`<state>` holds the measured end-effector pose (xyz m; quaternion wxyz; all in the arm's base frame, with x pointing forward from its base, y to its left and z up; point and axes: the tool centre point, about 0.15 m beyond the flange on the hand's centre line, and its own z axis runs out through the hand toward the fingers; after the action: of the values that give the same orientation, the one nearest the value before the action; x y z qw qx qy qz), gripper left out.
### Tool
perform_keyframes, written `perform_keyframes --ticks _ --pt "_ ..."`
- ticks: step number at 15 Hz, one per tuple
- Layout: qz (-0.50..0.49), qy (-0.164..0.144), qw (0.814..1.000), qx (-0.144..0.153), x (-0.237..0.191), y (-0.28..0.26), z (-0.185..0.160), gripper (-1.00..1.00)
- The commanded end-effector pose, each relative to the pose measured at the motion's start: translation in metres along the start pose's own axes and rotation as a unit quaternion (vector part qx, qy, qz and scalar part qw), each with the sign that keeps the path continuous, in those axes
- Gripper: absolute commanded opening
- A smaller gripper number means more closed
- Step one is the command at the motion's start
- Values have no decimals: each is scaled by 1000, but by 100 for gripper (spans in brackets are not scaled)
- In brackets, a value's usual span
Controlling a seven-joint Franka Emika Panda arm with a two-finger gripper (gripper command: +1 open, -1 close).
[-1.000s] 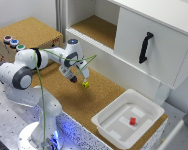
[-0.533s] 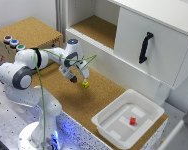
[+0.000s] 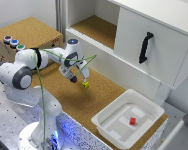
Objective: Go towards the yellow block and pick it up
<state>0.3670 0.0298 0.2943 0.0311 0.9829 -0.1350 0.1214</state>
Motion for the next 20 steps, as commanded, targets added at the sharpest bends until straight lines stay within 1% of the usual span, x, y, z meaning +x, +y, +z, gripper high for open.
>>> perform_keyframes --ticks 1,2,3,5,7,8,9,10,11,13,15,17,20 --pt "-28 0 1000 12 16 12 -3 100" --pt "-48 1 999 9 23 19 -1 100" --pt "-69 -15 997 11 27 22 6 100" --pt "-117 -23 993 5 32 29 19 100" --pt "-138 -34 990 12 33 37 23 100" --pt "-154 -49 987 21 33 39 28 100" --pt "-183 -51 982 19 27 36 33 100" --pt "-191 -55 980 17 24 34 37 100" --pt "-200 -57 978 8 21 30 45 100" --pt "-219 -59 974 13 13 21 58 100" --pt "-233 -61 971 6 12 14 66 100" --pt "-237 -65 969 -6 13 7 76 100" --pt "-237 -61 970 -9 17 2 83 100"
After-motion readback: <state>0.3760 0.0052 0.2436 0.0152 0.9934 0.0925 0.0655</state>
